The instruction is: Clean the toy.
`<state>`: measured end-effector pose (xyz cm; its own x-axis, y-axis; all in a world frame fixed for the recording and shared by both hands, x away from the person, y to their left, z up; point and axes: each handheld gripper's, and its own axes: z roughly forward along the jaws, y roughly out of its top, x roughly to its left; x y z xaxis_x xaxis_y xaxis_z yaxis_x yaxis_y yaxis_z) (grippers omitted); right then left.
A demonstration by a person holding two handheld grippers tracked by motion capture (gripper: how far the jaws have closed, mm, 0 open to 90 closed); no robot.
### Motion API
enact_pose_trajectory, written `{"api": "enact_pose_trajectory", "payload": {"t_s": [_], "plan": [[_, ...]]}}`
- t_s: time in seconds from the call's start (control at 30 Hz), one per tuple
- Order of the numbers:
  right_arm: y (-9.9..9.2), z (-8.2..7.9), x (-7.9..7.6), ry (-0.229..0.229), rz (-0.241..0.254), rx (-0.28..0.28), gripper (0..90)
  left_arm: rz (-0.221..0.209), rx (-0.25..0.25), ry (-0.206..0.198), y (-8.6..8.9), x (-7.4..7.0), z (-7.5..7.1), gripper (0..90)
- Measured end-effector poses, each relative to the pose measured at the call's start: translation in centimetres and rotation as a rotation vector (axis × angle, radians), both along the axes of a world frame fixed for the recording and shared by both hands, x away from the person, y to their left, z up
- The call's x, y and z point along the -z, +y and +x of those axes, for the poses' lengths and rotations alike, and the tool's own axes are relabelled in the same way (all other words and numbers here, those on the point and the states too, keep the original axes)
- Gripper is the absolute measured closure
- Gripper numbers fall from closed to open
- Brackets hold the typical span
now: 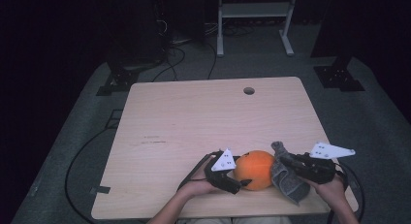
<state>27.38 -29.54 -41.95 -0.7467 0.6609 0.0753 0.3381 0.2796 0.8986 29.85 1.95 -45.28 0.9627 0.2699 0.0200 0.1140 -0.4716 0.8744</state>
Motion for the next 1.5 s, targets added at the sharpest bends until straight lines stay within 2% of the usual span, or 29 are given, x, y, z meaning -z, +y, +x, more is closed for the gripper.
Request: {"api": "enact_pose_trajectory", "payload": {"t_s": [0.03,0.07,0.13,0.17,0.27,0.37,0.47,0.63,0.7,0.77,0.8,0.9,0.97,1.07,1.1,1.17,1.2,1.27,1.3,1.33,1.37,1.43,1.5], "plan": [[0.3,-0.4,-0.7,-0.013,0.048,-0.011,75.4,0.003,-0.003,-0.006,0.1,0.0,0.1,18.4],[1.0,-0.9,-1.7,-0.05,0.075,-0.047,75.4,0.001,-0.006,-0.001,0.1,0.0,0.1,18.1],[3.2,-1.8,-3.1,-0.105,0.014,-0.105,75.4,0.0,-0.009,-0.005,0.0,0.1,0.0,17.3],[4.2,-2.0,-3.3,-0.112,-0.012,-0.128,75.4,0.001,-0.008,-0.012,-0.1,0.1,-0.1,16.6],[6.1,-1.9,-2.2,-0.108,-0.112,-0.149,75.4,0.012,0.0,-0.017,-0.1,0.2,-0.2,15.2],[5.0,-1.1,-1.1,-0.078,-0.057,-0.16,75.4,0.016,0.01,-0.016,0.1,0.2,-0.1,20.1],[3.4,-0.7,-0.8,-0.057,-0.047,-0.111,75.4,0.016,0.001,-0.026,0.0,0.1,-0.3,22.0],[0.5,0.0,0.0,-0.01,-0.058,-0.018,75.4,0.001,-0.007,-0.036,-0.1,0.1,-0.5,23.7],[0.0,0.3,0.2,0.012,-0.031,-0.01,75.5,-0.014,-0.018,-0.033,-0.2,0.1,-0.5,24.6],[0.1,0.2,0.0,0.008,-0.013,-0.005,75.5,-0.039,-0.035,-0.041,-0.2,-0.4,-0.5,27.0],[0.4,0.1,-0.3,-0.01,-0.008,-0.006,75.5,-0.055,-0.04,-0.036,-0.1,-0.8,-0.5,28.3],[1.0,-0.4,-1.4,-0.06,0.013,-0.008,75.5,-0.072,-0.036,-0.064,0.1,-2.6,-0.9,29.1],[1.6,-0.5,-1.4,-0.072,0.034,-0.008,75.7,-0.085,-0.03,-0.084,0.6,-3.8,-1.2,29.0],[2.5,-0.2,-0.7,-0.046,0.03,-0.02,75.8,-0.076,-0.038,-0.112,1.4,-4.4,-1.3,29.2],[2.9,0.0,-0.5,-0.034,0.025,-0.028,75.9,-0.072,-0.039,-0.101,1.6,-4.3,-1.1,29.4],[3.4,-0.2,-0.7,-0.049,0.008,-0.022,75.8,-0.072,-0.043,-0.066,2.1,-4.2,-0.7,30.0],[3.6,-0.4,-1.1,-0.068,0.008,-0.021,75.9,-0.07,-0.042,-0.049,2.2,-4.3,-0.5,30.2],[4.1,-1.2,-1.9,-0.123,0.016,-0.025,75.9,-0.069,-0.072,-0.037,2.3,-4.5,-0.4,30.1],[4.7,-1.8,-2.2,-0.16,-0.005,-0.04,75.8,-0.06,-0.072,-0.039,2.1,-4.6,-0.4,30.1],[5.3,-2.0,-2.1,-0.166,-0.02,-0.064,75.9,-0.051,-0.065,-0.039,2.0,-4.7,-0.5,30.0],[5.8,-2.1,-1.9,-0.171,-0.048,-0.064,75.9,-0.044,-0.067,-0.035,1.9,-4.7,-0.6,30.0],[5.9,-1.8,-1.3,-0.148,-0.085,-0.069,75.9,-0.018,-0.059,-0.047,1.8,-4.4,-0.7,29.6],[5.6,-1.2,-0.3,-0.101,-0.101,-0.074,75.8,-0.007,-0.02,-0.032,1.9,-4.0,-0.6,24.5]]}}
